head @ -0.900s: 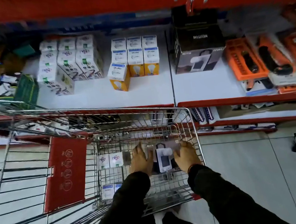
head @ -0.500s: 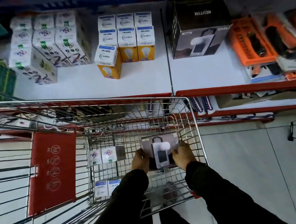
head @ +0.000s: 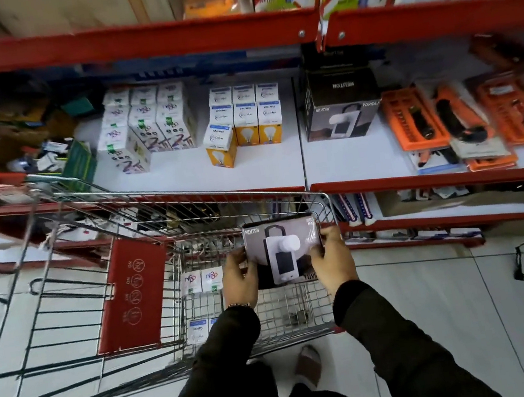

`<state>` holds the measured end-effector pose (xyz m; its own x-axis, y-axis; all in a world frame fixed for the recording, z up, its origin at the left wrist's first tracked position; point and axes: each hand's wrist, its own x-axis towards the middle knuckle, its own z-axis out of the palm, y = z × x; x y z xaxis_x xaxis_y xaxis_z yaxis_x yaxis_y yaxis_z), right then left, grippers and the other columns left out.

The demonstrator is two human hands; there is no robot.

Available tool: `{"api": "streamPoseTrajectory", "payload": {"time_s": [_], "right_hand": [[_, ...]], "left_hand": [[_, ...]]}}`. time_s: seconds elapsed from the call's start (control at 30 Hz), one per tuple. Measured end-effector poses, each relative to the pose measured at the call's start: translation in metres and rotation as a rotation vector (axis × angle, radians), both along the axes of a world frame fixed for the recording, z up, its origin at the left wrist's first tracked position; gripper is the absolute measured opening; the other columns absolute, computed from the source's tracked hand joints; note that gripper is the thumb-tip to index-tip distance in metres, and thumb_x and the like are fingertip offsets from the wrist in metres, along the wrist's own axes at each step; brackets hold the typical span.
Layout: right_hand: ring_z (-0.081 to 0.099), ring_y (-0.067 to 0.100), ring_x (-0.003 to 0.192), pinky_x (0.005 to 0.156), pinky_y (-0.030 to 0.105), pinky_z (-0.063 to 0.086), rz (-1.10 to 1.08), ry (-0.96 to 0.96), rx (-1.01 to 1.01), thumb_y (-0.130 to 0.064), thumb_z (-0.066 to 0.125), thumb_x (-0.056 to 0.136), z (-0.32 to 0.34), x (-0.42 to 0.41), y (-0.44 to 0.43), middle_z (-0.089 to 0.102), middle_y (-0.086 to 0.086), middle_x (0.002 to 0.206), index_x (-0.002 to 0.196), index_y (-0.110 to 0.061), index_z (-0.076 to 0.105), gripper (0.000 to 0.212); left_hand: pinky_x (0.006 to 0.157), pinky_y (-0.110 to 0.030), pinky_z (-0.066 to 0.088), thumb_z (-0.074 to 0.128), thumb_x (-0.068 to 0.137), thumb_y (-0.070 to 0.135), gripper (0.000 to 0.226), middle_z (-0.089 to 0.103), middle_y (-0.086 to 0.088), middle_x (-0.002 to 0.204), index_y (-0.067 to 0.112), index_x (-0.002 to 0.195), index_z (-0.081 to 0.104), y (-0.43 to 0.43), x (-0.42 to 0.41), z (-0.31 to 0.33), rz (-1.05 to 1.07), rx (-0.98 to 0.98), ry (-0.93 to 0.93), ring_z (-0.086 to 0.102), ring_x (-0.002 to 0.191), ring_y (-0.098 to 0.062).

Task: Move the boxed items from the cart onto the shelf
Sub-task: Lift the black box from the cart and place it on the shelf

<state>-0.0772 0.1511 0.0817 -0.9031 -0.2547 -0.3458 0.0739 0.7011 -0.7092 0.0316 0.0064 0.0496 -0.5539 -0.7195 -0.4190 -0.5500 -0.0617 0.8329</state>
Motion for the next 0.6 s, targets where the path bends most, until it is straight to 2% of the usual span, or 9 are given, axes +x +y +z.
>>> {"api": "streamPoseTrajectory", "payload": {"time_s": [0.13, 0.2, 0.27, 0.37, 0.47, 0.5, 0.53, 0.6], "right_hand": [[0.061, 0.018, 0.095, 0.08, 0.023, 0.043, -0.004, 0.166, -0.111, -0.02, 0.062, 0.094, 0.031, -0.008, 0.016, 0.06, -0.002, 0.101, 0.119, -0.016, 0.048, 0.029], [0.055, 0.011, 0.1, 0.086, 0.022, 0.041, -0.045, 0.243, -0.168, -0.023, 0.066, 0.091, 0.044, -0.016, 0.025, 0.06, -0.004, 0.108, 0.122, -0.016, 0.05, 0.036], [0.055, 0.01, 0.108, 0.092, 0.022, 0.041, -0.094, 0.292, -0.232, -0.023, 0.068, 0.089, 0.055, -0.026, 0.034, 0.061, -0.003, 0.119, 0.13, -0.017, 0.051, 0.044], [0.055, 0.014, 0.114, 0.094, 0.025, 0.044, -0.159, 0.329, -0.292, -0.02, 0.07, 0.087, 0.07, -0.047, 0.048, 0.062, 0.002, 0.129, 0.135, -0.017, 0.054, 0.051], [0.061, 0.016, 0.096, 0.088, 0.028, 0.051, -0.208, 0.356, -0.298, -0.018, 0.072, 0.085, 0.079, -0.072, 0.062, 0.067, 0.003, 0.108, 0.131, -0.019, 0.058, 0.049], [0.061, 0.013, 0.089, 0.085, 0.023, 0.052, -0.212, 0.367, -0.298, -0.017, 0.073, 0.085, 0.08, -0.081, 0.066, 0.066, -0.001, 0.1, 0.13, -0.02, 0.059, 0.047], [0.059, 0.007, 0.084, 0.081, 0.014, 0.05, -0.21, 0.378, -0.293, -0.016, 0.073, 0.085, 0.081, -0.09, 0.07, 0.065, -0.005, 0.097, 0.129, -0.021, 0.059, 0.046], [0.057, -0.008, 0.08, 0.071, -0.004, 0.04, -0.21, 0.377, -0.28, -0.014, 0.071, 0.086, 0.081, -0.109, 0.075, 0.062, -0.01, 0.098, 0.129, -0.022, 0.059, 0.046]], "left_hand": [[0.094, -0.038, 0.055, 0.06, 0.094, 0.023, 0.022, 0.065, -0.006, 0.122, 0.02, 0.115, 0.055, 0.0, -0.009, 0.039, -0.014, -0.118, 0.175, 0.063, 0.107, -0.018], [0.09, -0.03, 0.055, 0.062, 0.094, 0.026, 0.024, 0.066, 0.002, 0.117, 0.02, 0.116, 0.056, 0.001, -0.018, 0.056, -0.047, -0.166, 0.247, 0.063, 0.101, -0.003], [0.088, -0.019, 0.051, 0.063, 0.093, 0.033, 0.024, 0.065, 0.015, 0.112, 0.027, 0.115, 0.056, 0.004, -0.03, 0.073, -0.087, -0.188, 0.305, 0.059, 0.103, 0.012], [0.089, -0.022, 0.053, 0.064, 0.093, 0.028, 0.028, 0.068, 0.009, 0.116, 0.023, 0.12, 0.059, 0.009, -0.059, 0.094, -0.149, -0.282, 0.39, 0.064, 0.106, -0.003], [0.077, -0.013, 0.056, 0.063, 0.093, 0.023, 0.029, 0.068, 0.013, 0.112, 0.025, 0.121, 0.059, 0.015, -0.094, 0.109, -0.217, -0.293, 0.418, 0.065, 0.089, 0.007], [0.074, -0.014, 0.057, 0.062, 0.093, 0.021, 0.029, 0.068, 0.013, 0.111, 0.026, 0.122, 0.059, 0.017, -0.106, 0.112, -0.241, -0.289, 0.422, 0.064, 0.084, 0.006], [0.075, -0.017, 0.058, 0.061, 0.094, 0.02, 0.029, 0.068, 0.012, 0.111, 0.024, 0.123, 0.059, 0.019, -0.118, 0.113, -0.265, -0.289, 0.42, 0.064, 0.083, 0.002], [0.082, -0.019, 0.058, 0.057, 0.095, 0.015, 0.031, 0.068, 0.008, 0.117, 0.021, 0.125, 0.058, 0.021, -0.139, 0.111, -0.317, -0.278, 0.401, 0.066, 0.089, -0.005]]}}
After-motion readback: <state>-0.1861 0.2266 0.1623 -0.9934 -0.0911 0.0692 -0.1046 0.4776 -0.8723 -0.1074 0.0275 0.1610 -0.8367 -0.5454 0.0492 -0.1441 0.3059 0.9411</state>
